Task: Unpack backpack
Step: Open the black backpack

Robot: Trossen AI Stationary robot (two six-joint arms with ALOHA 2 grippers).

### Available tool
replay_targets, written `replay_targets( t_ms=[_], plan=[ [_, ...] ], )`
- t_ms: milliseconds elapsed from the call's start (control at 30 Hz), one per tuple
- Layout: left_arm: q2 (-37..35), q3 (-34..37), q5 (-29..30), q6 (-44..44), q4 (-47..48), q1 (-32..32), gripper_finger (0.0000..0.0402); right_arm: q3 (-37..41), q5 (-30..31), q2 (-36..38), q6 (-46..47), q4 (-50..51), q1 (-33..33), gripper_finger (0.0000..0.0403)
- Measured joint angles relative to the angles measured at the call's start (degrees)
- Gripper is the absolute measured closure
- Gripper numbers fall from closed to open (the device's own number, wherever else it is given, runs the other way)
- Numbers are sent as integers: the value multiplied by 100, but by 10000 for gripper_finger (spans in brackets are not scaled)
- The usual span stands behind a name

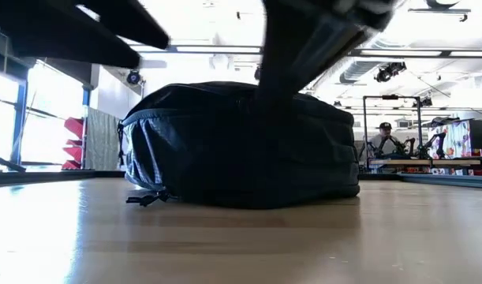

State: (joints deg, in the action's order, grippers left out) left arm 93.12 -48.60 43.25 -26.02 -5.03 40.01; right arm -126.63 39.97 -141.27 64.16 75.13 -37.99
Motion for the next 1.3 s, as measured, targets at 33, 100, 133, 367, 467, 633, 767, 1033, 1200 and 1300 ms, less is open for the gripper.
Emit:
replay_targets(
  t_ms=[33, 100, 133, 367, 467, 633, 767, 1033, 1200, 1300],
  plan=[
    [50, 0, -5, -188, -35, -77, 232, 0, 5, 0, 2, 2, -40, 402],
    [124, 0, -4, -516, -73, -234, 232, 0, 74, 0, 4, 2, -118, 401],
    [168, 0, 27, -651, -102, -316, 232, 0, 150, 0, 16, 1, -165, 401],
    [535, -2, 449, -1366, -787, -727, 232, 0, 202, 0, 28, -268, -320, 394],
    [722, -2, 288, -1497, -1182, -827, 235, 0, 243, 0, 71, -294, -294, 368],
    [884, -4, 377, -1519, -1463, -831, 288, 258, 442, 6, 315, -260, -276, 299],
    [894, -79, 535, -1437, -1458, -798, 376, 667, 443, -7, 531, -326, -276, 259],
    [894, -329, 696, -1180, -1463, -735, 395, 660, 658, 112, 490, -539, -122, 249],
    [891, -404, 764, -1162, -1456, -703, 399, 660, 468, 111, 436, -662, -15, 249],
    [891, -404, 840, -1211, -1448, -693, 401, 660, 391, 137, 551, -656, 15, 249]
  ],
)
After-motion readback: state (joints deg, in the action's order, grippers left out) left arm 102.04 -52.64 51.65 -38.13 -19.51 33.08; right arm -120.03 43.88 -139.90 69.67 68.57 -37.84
